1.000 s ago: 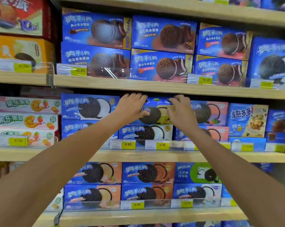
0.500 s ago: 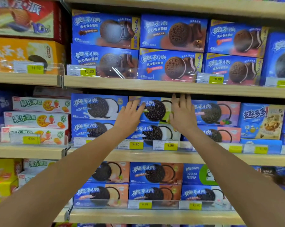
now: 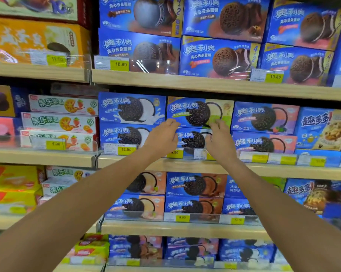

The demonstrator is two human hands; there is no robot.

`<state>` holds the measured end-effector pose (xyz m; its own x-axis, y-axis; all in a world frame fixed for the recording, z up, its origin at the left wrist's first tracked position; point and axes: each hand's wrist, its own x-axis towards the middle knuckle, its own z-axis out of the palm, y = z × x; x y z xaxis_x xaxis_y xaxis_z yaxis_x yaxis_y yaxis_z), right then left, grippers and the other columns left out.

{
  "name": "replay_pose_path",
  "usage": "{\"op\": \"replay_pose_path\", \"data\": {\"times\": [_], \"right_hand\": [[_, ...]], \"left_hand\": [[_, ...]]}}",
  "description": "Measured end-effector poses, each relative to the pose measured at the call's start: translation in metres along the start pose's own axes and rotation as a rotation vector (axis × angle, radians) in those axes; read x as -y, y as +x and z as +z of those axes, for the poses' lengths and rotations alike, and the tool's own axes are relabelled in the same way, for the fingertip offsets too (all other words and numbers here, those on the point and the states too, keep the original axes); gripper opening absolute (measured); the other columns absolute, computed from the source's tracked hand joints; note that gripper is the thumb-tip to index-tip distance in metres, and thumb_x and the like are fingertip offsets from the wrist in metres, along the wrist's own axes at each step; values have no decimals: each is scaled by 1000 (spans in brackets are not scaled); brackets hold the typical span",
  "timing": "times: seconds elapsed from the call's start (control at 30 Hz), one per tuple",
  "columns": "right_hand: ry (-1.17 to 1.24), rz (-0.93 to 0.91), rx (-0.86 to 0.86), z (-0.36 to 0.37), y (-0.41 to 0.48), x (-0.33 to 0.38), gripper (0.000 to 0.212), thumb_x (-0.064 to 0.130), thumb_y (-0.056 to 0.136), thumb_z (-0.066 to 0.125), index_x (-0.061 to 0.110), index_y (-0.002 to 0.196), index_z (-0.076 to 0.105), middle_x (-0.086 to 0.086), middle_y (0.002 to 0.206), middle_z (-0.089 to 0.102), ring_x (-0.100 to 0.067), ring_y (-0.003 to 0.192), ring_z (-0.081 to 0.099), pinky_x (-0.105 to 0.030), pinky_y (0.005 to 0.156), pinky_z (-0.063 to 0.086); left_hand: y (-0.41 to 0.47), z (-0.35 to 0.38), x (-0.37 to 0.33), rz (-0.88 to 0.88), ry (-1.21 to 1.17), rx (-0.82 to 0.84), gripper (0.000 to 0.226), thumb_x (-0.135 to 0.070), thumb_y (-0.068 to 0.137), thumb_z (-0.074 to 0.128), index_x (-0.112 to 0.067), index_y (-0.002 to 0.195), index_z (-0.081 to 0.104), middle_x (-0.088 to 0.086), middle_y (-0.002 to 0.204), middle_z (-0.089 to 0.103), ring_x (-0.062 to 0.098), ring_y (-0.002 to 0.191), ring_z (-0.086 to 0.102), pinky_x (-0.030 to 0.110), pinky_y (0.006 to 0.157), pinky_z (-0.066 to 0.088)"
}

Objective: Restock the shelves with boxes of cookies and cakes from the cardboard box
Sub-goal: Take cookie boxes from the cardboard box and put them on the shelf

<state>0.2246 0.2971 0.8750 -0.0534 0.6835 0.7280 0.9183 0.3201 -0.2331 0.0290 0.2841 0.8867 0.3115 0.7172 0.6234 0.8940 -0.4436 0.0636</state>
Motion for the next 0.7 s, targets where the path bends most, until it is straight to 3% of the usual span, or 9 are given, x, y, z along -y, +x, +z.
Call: {"op": "replay_pose_path", "data": {"times": [0.2,0.33,0.47,0.6,0.7], "right_hand": [[162,-69,-48,31,-60,52,21,5,89,44,-1,102,59,-17,104,58,-34,99,53,-38,75,42],[191,-113,42,73,-119,96,22,10,82,41,1,86,61,-21,88,64,-39,83,59,-40,66,42],[220,-133,339,134,-192,140,26,15,84,38,3,79,60,-20,79,62,-38,73,55,-35,57,29],[253,-264,677,191,-256,168,25,14,88,35,9,70,51,-16,73,58,-32,67,51,-40,58,42],[232,-291,897,236,-304,182,27,10,96,38,3,77,55,-15,75,57,-33,66,49,-39,57,37]], "left_hand": [[-87,15,14,-237,-332,-143,26,-17,95,43,-15,118,54,7,121,59,30,99,59,37,78,43],[-172,39,42,-326,-327,-48,21,-17,92,45,-15,109,57,7,105,63,28,92,58,35,68,38],[-275,62,84,-480,-266,158,24,-23,96,43,-17,114,57,5,105,65,28,93,59,32,68,38],[-369,89,118,-713,-276,417,33,-26,96,41,-15,126,51,5,115,64,29,100,60,35,79,46],[-443,111,133,-870,-311,615,39,-24,98,39,-11,135,42,12,114,62,30,89,59,35,72,44]]}}
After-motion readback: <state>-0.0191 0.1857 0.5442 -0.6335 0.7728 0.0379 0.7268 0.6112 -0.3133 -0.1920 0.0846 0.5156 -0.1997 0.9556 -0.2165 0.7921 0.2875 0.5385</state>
